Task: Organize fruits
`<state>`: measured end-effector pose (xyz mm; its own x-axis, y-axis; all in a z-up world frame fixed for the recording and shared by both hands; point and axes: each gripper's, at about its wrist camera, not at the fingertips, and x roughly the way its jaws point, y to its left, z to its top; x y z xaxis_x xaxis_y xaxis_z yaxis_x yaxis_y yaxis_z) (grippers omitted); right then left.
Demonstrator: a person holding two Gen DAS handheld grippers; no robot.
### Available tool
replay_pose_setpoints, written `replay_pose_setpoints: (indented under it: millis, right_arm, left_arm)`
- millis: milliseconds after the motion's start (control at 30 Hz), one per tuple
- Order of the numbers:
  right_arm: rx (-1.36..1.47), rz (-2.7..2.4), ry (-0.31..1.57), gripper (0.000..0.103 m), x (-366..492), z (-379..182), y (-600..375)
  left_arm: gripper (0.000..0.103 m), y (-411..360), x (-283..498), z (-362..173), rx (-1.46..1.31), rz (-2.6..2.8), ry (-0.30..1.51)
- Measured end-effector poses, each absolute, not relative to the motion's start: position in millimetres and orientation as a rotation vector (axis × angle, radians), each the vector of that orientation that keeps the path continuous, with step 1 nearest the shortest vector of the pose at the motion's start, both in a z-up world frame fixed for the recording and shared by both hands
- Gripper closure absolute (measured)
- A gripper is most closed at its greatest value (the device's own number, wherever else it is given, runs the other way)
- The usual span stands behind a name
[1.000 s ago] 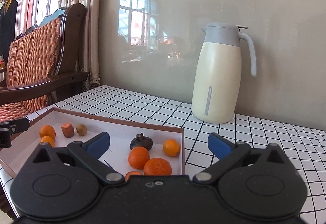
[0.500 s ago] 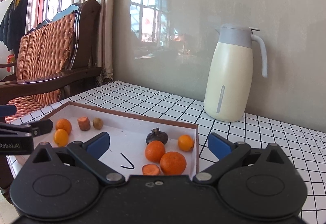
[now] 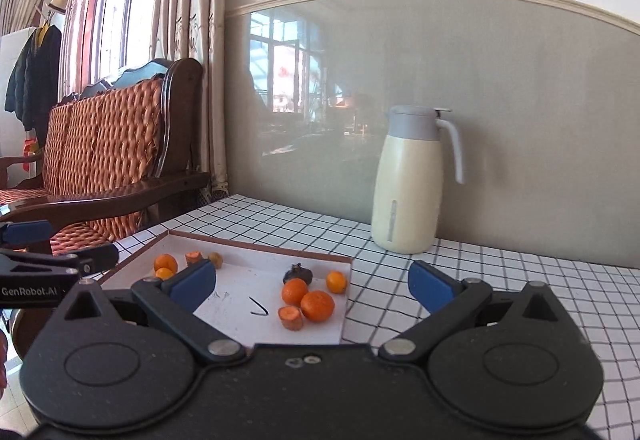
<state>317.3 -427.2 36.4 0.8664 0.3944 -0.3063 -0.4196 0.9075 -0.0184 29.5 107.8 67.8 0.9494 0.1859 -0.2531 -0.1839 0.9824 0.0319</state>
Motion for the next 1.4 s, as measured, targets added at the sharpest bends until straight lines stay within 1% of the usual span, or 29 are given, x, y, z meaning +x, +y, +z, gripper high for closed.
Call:
replay_pose_setpoints:
  millis: [233, 500, 633, 800, 967, 1400]
  right_arm:
    - [-0.108, 0.397, 0.262, 0.006, 273, 33, -450]
    - [-0.14, 0.406, 0.219, 0.006, 248, 10, -446]
    - [-0.161, 0.4, 0.201, 0.006, 243, 8, -443]
    - [-0.149, 0.381, 0.237, 0.006, 250, 7, -444]
    - [-0.141, 0.379, 0.224, 0.006, 245, 5, -448]
    - [-0.146, 0.375, 0.214, 0.006, 244, 5, -446]
  left_arm:
    - [0.0, 97, -28, 71, 0.021, 0.21, 0.187]
    - [0.0, 83, -70, 53, 0.021, 0.159, 0.137]
    - [0.0, 79, -77, 48, 0.031, 0.149, 0.093]
    - [0.0, 64, -69, 43, 0.063, 0.151, 0.123]
    - [0.0, 60, -68, 41, 0.066, 0.153, 0.121]
    - [0.0, 68, -68, 39, 0.055, 0.162, 0.124]
